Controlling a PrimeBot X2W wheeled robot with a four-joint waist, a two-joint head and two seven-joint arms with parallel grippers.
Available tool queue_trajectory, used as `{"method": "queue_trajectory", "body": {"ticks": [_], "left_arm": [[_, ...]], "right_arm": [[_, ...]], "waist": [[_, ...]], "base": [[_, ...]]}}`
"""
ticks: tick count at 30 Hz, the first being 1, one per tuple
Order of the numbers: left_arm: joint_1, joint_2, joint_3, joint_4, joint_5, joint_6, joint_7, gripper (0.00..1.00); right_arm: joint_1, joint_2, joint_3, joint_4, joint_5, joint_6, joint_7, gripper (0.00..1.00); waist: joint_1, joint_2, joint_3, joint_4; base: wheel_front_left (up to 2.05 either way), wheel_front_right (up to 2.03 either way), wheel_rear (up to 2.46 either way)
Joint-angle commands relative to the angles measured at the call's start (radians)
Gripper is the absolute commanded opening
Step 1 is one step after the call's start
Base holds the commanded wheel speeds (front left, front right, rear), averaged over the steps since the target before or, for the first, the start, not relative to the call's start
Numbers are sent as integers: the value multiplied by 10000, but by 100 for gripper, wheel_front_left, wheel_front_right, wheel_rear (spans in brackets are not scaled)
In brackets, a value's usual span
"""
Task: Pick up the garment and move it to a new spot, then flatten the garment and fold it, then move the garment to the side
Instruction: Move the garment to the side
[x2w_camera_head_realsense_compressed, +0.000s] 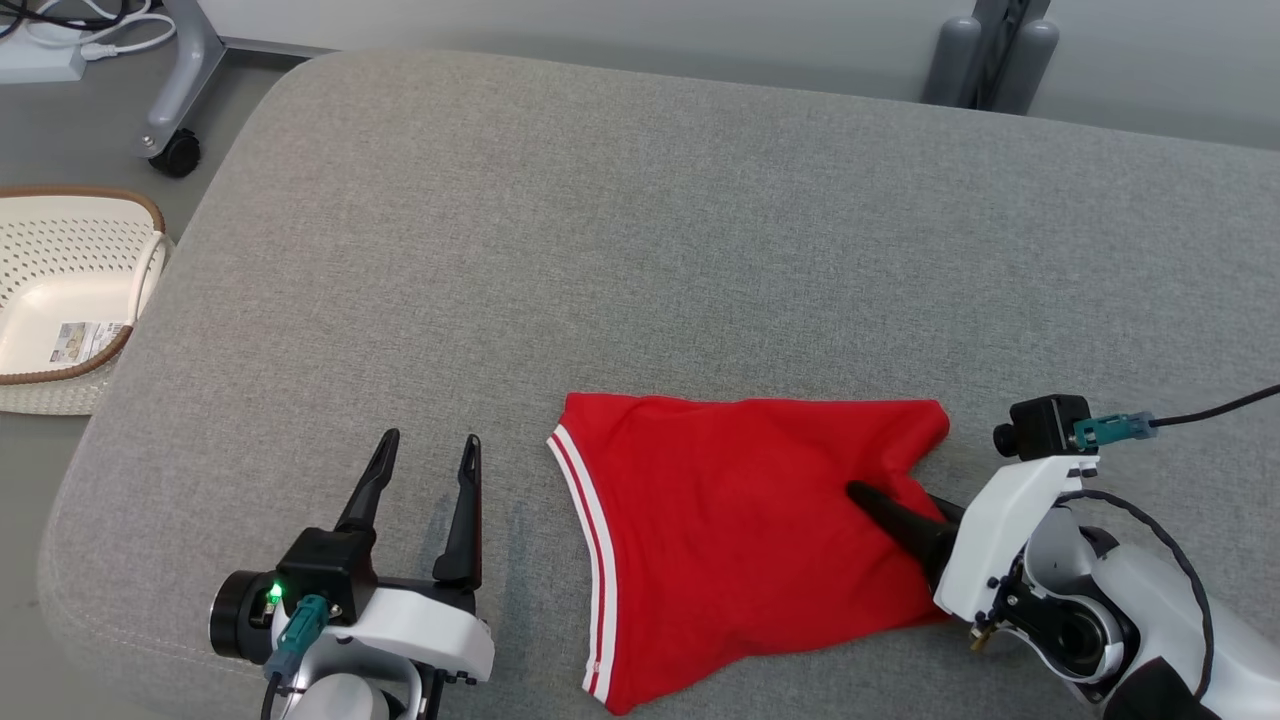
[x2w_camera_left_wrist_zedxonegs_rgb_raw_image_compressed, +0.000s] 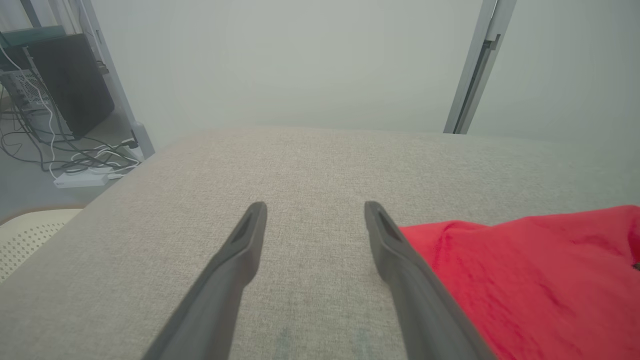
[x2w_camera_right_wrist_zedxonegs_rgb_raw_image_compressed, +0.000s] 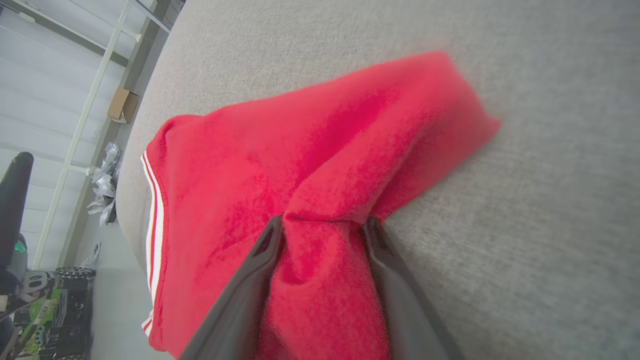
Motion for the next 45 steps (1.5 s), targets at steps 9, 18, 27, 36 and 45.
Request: {"method": "queue_trajectory", "body": {"ticks": [9, 18, 27, 36, 45], "left_arm": [[-125, 38, 42, 24, 35, 107, -37, 100], [-14, 38, 55, 24, -48, 176, -37, 100], [81, 42, 98, 7, -55, 159, -37, 100], [-98, 40, 215, -27, 64, 75, -37, 100], [-253, 40, 391, 49, 282, -86, -37, 100]], "right_arm": [[-674, -603, 714, 250, -56, 2, -662, 0], [-1504, -1839, 1007, 212, -66, 2, -744, 0], [-2235, -3315, 693, 292, 296, 2, -427, 0], [-2966, -4928, 286, 883, 135, 2, 212, 0], [-3323, -6210, -35, 1702, -629, 2, 535, 0]], "waist": [[0, -1, -80, -139], [0, -1, -326, -549], [0, -1, -372, -883], [0, -1, -66, -1073], [0, -1, 397, -1226]], "base": [[0, 0, 0], [0, 0, 0], [0, 0, 0], [0, 0, 0], [0, 0, 0]]}}
